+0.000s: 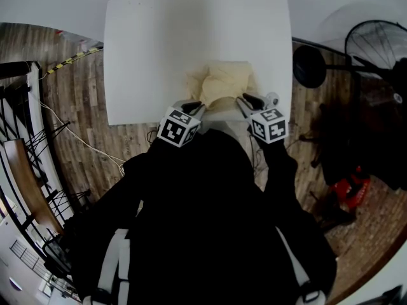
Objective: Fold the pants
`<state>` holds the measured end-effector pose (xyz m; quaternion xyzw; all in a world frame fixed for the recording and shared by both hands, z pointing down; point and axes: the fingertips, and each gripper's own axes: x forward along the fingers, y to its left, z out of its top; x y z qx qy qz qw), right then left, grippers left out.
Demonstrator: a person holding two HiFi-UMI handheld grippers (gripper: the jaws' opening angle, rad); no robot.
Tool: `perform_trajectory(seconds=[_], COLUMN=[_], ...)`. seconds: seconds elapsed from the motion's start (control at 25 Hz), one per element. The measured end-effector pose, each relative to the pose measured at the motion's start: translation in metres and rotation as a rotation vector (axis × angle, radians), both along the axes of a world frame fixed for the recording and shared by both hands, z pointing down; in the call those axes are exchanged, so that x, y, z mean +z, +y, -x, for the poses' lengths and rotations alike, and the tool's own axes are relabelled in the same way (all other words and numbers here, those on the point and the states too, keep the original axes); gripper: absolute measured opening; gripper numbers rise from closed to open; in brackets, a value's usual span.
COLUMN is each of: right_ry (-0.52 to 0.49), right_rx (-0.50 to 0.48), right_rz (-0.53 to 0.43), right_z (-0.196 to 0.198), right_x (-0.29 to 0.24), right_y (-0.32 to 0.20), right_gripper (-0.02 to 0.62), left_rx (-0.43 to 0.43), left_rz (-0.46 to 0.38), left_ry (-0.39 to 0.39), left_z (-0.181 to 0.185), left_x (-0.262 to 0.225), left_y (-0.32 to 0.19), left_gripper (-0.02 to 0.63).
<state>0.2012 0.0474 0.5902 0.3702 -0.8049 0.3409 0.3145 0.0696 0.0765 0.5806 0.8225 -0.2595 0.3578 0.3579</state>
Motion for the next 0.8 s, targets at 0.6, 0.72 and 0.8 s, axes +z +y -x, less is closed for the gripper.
perform_trajectory(seconds=[0.6,0.72,0.8], right_ry=[-0.044,-0.065,-0.075], right_rx=[0.045,0.056,0.071], right_rz=[-0.150,-0.175,-0.195], right_z=[0.018,0.026,0.029], right_x=[-0.064,-0.073,-0.079], right_y=[-0.026,-0.036,-0.043], right_gripper=[0.071,0.071,0.071], left_rx=[-0.078,-0.103,-0.119], left_rz=[-0.100,-0.128,-0.145], left_ry=[0.033,0.041,0.052], left_z=[0.000,0.004,0.006], left_x=[-0.026,-0.036,-0.044], left_y=[-0.037,-0.050,-0.058], left_gripper=[0.023,0.023,0.023])
